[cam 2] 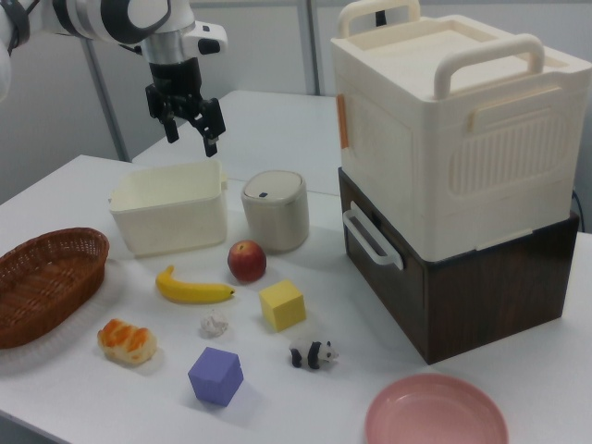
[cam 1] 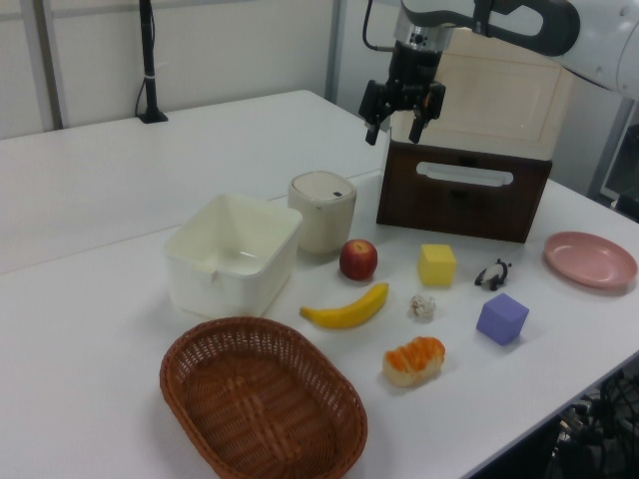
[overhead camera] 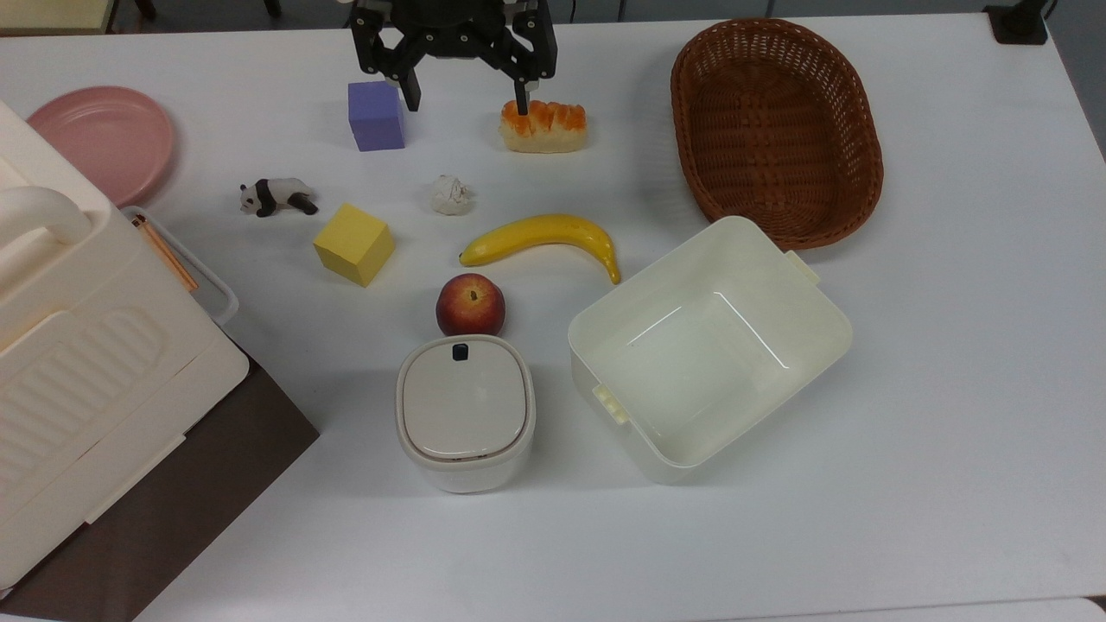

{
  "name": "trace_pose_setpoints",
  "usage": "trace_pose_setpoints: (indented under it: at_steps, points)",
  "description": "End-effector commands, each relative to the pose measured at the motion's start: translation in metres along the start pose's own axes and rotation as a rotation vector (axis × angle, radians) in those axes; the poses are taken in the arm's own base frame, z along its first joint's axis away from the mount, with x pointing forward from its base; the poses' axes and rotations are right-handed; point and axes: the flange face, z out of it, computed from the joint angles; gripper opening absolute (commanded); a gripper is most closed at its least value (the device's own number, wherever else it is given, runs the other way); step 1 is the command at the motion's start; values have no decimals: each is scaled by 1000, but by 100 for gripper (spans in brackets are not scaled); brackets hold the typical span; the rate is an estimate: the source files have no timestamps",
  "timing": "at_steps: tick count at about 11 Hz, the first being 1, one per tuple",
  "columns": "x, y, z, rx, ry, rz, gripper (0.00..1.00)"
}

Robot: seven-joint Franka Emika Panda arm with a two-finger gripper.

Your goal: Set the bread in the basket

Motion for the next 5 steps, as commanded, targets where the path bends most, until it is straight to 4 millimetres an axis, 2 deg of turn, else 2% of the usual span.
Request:
trace_pose_setpoints:
  at_steps: [1,3,5]
  points:
    - [-11,-3,7,24,-11,-21,100]
    - [-16,-2,6,26,-10,-24,100]
    - [-31,0,7,34,-11,-28,100]
